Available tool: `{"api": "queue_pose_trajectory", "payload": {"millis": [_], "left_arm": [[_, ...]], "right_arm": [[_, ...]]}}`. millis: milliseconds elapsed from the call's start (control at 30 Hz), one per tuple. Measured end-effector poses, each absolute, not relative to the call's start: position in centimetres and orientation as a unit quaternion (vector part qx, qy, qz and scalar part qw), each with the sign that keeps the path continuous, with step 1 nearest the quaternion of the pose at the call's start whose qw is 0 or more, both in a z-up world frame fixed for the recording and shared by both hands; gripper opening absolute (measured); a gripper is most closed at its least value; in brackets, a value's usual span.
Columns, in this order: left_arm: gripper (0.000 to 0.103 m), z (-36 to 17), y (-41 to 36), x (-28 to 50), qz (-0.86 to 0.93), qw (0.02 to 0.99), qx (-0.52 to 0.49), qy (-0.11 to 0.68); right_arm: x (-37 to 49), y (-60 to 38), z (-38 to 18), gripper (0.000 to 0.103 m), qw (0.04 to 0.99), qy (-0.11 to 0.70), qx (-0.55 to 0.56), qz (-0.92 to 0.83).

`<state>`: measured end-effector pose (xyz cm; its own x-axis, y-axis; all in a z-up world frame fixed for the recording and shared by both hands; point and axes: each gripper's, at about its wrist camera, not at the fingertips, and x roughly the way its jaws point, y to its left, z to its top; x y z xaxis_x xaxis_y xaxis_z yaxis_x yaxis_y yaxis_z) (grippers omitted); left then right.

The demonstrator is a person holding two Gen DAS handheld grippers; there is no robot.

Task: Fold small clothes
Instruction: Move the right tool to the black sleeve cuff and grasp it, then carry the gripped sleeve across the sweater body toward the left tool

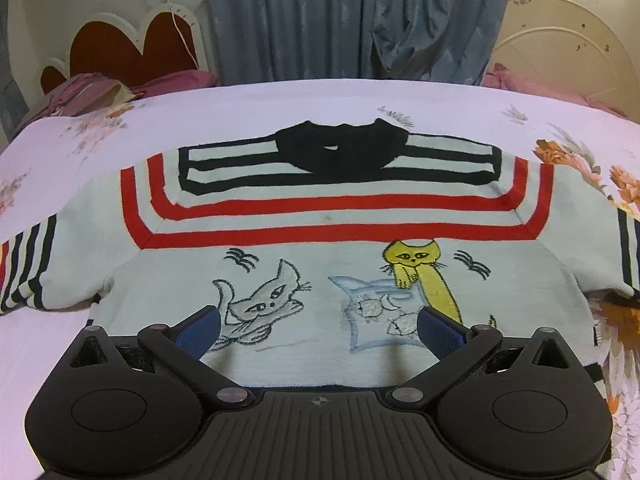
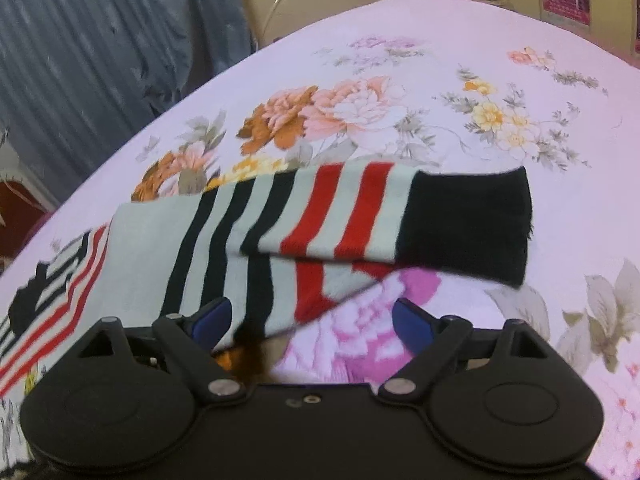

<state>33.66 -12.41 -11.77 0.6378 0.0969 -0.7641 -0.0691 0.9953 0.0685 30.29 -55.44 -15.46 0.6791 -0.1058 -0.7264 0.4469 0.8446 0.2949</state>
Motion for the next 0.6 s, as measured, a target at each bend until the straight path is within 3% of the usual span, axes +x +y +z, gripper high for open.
{"api": "queue_pose_trajectory", "payload": {"millis": [133,200,300,367,600], "left_arm": [[0.103,-11.9,-12.3,33.8,0.048,0.904,0.019,0.425],[0.103,-12.0,-12.3,33.8,0.049,0.903,0.021,0.427],[0.103,-12.0,-12.2,33.9,0.046,0.9,0.017,0.432],[0.103,-12.0,-12.0,33.9,0.041,0.899,0.007,0.436],[0.103,-11.6,-11.2,33.9,0.037,0.9,-0.014,0.435]], "right_arm": [[31.2,-56.8,-15.6,0.087,0.888,0.345,0.251,-0.171],[31.4,-57.6,-15.7,0.081,0.886,0.33,0.268,-0.183],[31.3,-58.1,-15.7,0.059,0.888,0.317,0.268,-0.196],[31.1,-58.6,-15.8,0.033,0.888,0.312,0.269,-0.205],[31.0,-57.9,-14.5,0.021,0.904,0.302,0.237,-0.19]]}}
